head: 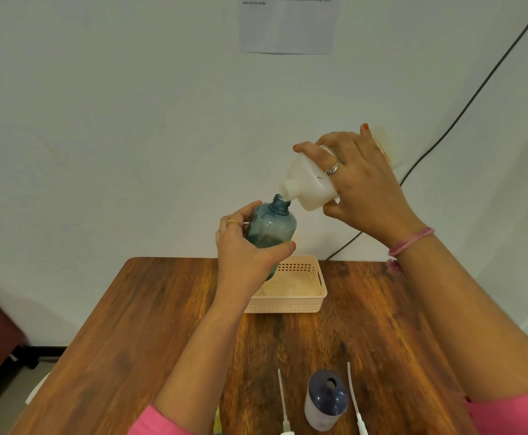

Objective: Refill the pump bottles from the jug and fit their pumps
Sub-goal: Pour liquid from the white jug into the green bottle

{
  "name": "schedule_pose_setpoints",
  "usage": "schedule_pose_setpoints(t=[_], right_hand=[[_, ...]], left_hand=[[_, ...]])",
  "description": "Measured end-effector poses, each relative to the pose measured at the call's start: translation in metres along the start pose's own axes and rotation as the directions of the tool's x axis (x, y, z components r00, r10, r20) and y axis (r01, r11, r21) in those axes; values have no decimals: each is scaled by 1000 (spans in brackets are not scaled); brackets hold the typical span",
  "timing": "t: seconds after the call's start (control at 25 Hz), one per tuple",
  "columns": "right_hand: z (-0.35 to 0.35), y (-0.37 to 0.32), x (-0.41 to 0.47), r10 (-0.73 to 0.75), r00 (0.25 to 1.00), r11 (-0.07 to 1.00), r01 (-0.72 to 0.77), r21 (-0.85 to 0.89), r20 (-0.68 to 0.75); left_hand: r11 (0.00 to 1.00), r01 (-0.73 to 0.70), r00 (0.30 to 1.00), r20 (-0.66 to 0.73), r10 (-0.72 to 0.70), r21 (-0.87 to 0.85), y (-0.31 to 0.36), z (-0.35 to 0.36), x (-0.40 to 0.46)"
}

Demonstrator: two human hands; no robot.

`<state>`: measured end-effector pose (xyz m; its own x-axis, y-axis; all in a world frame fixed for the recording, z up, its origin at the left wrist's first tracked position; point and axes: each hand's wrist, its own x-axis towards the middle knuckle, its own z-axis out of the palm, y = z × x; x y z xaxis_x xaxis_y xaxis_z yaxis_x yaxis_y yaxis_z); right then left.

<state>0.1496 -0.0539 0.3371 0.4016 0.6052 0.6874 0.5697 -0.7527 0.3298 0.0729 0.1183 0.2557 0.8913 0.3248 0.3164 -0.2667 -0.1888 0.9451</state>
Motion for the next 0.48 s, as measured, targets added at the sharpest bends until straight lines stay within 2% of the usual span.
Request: schedule_pose_setpoints(t=[0.48], right_hand=[[-1, 0, 2, -2, 1000, 1000, 2, -7, -12]], left_hand=[[1000, 18, 1000, -8, -18, -8, -2, -2, 0]])
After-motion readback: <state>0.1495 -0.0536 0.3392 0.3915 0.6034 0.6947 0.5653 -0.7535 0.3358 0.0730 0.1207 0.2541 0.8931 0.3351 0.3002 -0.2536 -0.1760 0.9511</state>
